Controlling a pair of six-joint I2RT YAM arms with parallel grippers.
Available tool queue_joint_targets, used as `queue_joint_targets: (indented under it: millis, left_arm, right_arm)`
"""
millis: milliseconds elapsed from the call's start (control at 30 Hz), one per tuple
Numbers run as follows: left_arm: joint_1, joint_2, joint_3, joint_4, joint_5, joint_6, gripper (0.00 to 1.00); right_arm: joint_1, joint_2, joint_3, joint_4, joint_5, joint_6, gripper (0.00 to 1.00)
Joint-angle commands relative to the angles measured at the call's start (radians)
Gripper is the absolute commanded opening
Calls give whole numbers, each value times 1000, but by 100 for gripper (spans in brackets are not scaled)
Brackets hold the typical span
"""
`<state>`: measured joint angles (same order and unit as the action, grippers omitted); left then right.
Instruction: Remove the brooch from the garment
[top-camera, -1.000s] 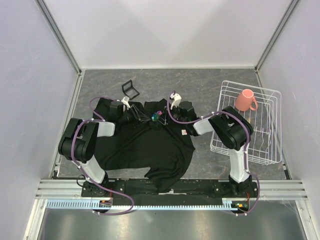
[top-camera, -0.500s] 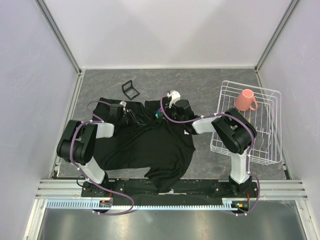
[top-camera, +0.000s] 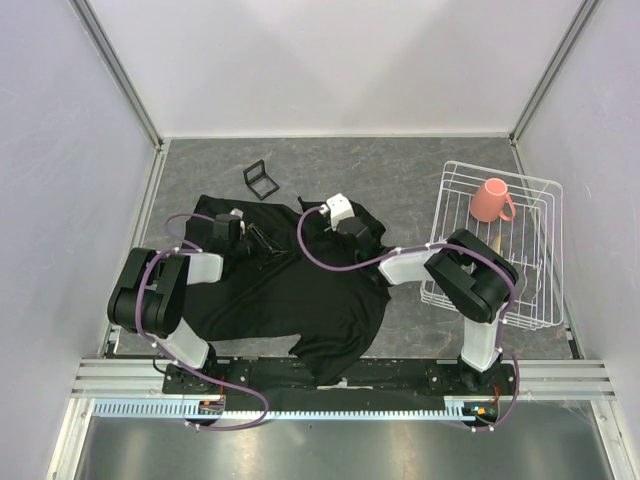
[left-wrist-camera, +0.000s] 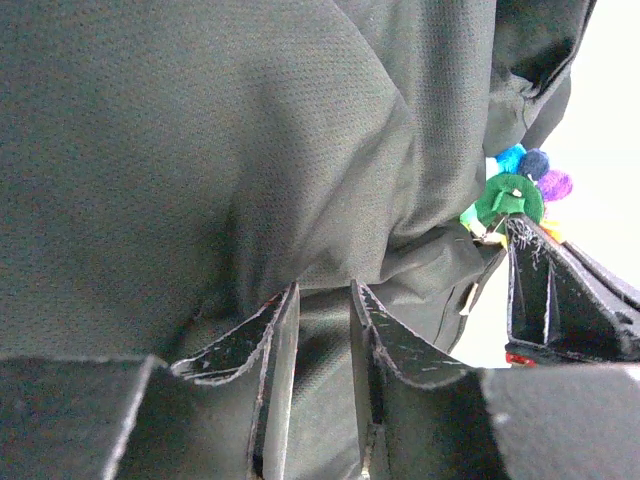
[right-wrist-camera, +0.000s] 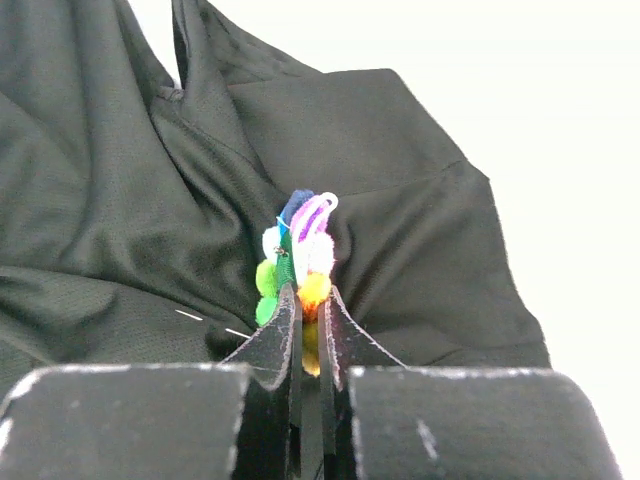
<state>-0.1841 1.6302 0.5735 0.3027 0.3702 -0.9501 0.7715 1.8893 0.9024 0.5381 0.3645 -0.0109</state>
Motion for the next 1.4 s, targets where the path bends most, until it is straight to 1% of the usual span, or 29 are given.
queue_joint_targets:
  millis: [0,133,233,333,400,533,633,733,767,800,833,867,900,933,967,1000,1033,1067,1100,1133,1167,1200,1233,1267,1300,1333,1367]
  left_arm:
    - [9,-7,-38,-82,-47,-38,35]
    - [12,-6,-40,-82,-37,-41,35]
    - [14,2,-32,-77,-27,-21,35]
    - [14,-3,-27,-67,-28,-4,36]
    - [15,-7,-32,-60,-31,0,37]
    - [20,-21,-40,-54,-27,-1,38]
    - [25,-41,-41,-44,-8,23,39]
    - [25,-121,-50,-45,-8,50,42]
    - [25,-183,-52,-51,-8,56,43]
    - [25,-217,-52,-63,-5,57,48]
    - [25,-249,-38,-98,1,60,50]
    - [25,-321,-21,-141,4,82,52]
    - [25,-351,-5,-174,16,95,58]
    - [25,-384,30,-197,27,105,61]
    - [25,-406,51,-245,44,126,63]
    - [25,-438,74,-276,83,134,63]
    - [25,-452,110,-296,111,140,63]
    - [25,-464,117,-297,140,140,63]
    - [23,-487,124,-294,207,139,64]
    - [23,-493,140,-292,240,137,64]
    - [23,-501,144,-284,275,139,64]
    - [18,-515,149,-278,348,142,64]
    - [17,-523,155,-277,380,146,63]
    - [15,-533,157,-272,412,154,63]
    - [11,-544,155,-264,464,158,62]
    - [8,-575,146,-254,484,162,62]
    - [2,-590,138,-245,502,165,62]
  right_arm:
    - [49,-13,-31,45,311,-125,7]
    - [71,-13,-57,94,447,-136,7]
    - [69,-24,-71,144,467,-155,7]
    - [65,-12,-37,143,450,-162,7]
    - [61,1,-31,181,419,-175,6]
    - [35,14,-16,209,424,-190,5]
    - [11,-5,-19,200,433,-193,4]
    - [-9,-61,-28,162,450,-179,4]
    - [-15,-108,-30,110,441,-164,4]
    - [-18,-136,-23,77,410,-146,4]
    - [-27,-186,-17,-5,395,-97,4]
    - [-32,-209,10,-54,381,-69,3]
    - [-37,-229,32,-111,351,-40,4]
    - [-52,-255,55,-218,287,1,4]
    - [-61,-260,114,-284,248,35,3]
    - [-72,-269,136,-337,199,60,3]
    - [-84,-291,148,-402,100,118,2]
    - [-89,-312,148,-417,32,144,2]
    - [-92,-332,144,-428,-37,167,2]
    - [-106,-369,139,-446,-222,193,2]
    - [-112,-384,124,-446,-318,230,2]
    - [-113,-401,116,-449,-399,247,1]
    - [-116,-436,106,-449,-477,262,0]
    - [-118,-456,69,-437,-607,294,0]
    - [-121,-476,47,-422,-677,305,0]
    - [-129,-511,30,-409,-725,313,0]
    - [-133,-528,-3,-403,-807,334,0]
